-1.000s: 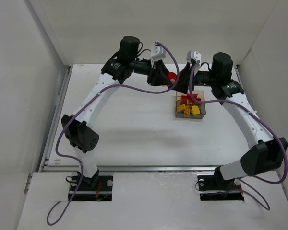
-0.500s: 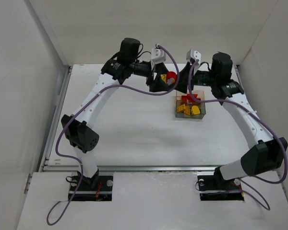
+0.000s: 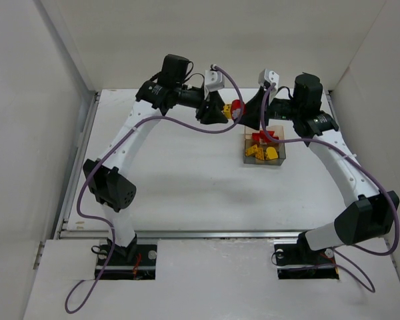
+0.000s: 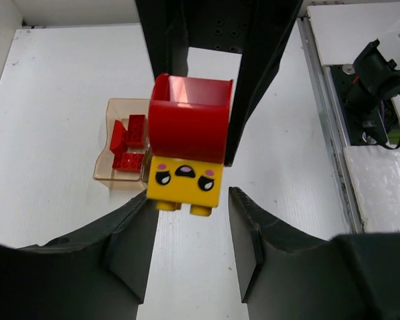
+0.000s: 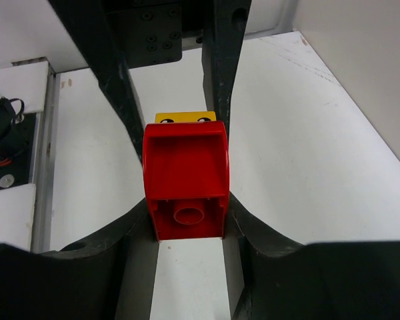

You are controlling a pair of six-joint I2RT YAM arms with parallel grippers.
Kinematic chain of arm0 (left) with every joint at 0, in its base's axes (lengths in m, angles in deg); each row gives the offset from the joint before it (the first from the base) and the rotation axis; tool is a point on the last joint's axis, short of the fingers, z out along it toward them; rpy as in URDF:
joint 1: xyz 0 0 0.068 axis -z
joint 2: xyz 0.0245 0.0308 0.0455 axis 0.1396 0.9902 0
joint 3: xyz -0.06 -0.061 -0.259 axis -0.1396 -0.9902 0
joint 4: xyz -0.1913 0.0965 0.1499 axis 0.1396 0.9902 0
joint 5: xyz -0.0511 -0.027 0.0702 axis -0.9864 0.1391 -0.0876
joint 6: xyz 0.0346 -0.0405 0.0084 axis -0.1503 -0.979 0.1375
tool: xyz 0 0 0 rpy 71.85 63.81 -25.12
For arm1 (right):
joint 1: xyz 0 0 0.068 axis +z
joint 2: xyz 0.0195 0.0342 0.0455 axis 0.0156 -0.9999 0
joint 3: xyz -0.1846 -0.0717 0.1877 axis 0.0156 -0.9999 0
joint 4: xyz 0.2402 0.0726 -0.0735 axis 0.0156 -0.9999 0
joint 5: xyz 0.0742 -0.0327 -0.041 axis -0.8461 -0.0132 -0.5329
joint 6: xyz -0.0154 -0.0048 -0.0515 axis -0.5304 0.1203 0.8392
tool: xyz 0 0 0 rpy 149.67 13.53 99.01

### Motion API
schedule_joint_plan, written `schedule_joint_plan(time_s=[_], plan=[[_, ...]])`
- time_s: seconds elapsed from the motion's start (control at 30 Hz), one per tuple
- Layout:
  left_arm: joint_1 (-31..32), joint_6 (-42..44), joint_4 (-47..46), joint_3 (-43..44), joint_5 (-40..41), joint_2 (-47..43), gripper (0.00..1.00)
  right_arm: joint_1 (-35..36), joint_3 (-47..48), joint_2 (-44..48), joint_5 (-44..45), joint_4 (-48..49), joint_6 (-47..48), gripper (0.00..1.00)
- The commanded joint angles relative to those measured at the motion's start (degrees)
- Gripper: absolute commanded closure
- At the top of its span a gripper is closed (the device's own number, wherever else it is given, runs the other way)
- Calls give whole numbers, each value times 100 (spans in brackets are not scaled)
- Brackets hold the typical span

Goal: Sort the legos into containers by color

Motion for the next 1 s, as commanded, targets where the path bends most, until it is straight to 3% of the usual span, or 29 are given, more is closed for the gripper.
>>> schedule_joint_plan(time_s=[0.0, 0.1, 0.23, 0.3, 0.33, 0.37, 0.43, 0.47, 0.6, 0.73, 0.87, 0.97], plan=[[178, -5, -49, 204, -264, -253, 57, -11, 31, 127, -132, 228, 41, 100], [179, -5, -49, 204, -265, -253, 48, -11, 31, 127, -132, 228, 41, 100], [179, -5, -49, 257, -317, -253, 49, -11, 31, 179, -132, 228, 41, 100], [179, -5, -49, 257, -317, -253, 59, -11, 31, 179, -132, 228, 41, 100], [179, -5, -49, 257, -317, -253, 77, -11, 31, 179, -132, 228, 41, 100], [179, -5, -49, 257, -317, -253, 85, -11, 31, 179, -80, 228, 41, 100], [179, -5, -49, 257, -317, -253, 98, -11, -22, 179, -79, 228, 41, 100], [179, -5, -49, 257, -317, -253, 100, -11, -22, 179, -18, 228, 41, 100], [179, -66, -49, 257, -152, -253, 100, -11, -75, 179, 464, 167, -29, 100], [126, 12, 82, -102, 569, -253, 100, -265, -267, 259, 2159, -80, -204, 100], [-119, 205, 162, -874, 824, -376, 100, -994, -584, 487, 2399, 113, -512, 100], [-182, 137, 101, -1297, 1027, -429, 100, -1136, -698, 540, 2251, 114, -364, 100]])
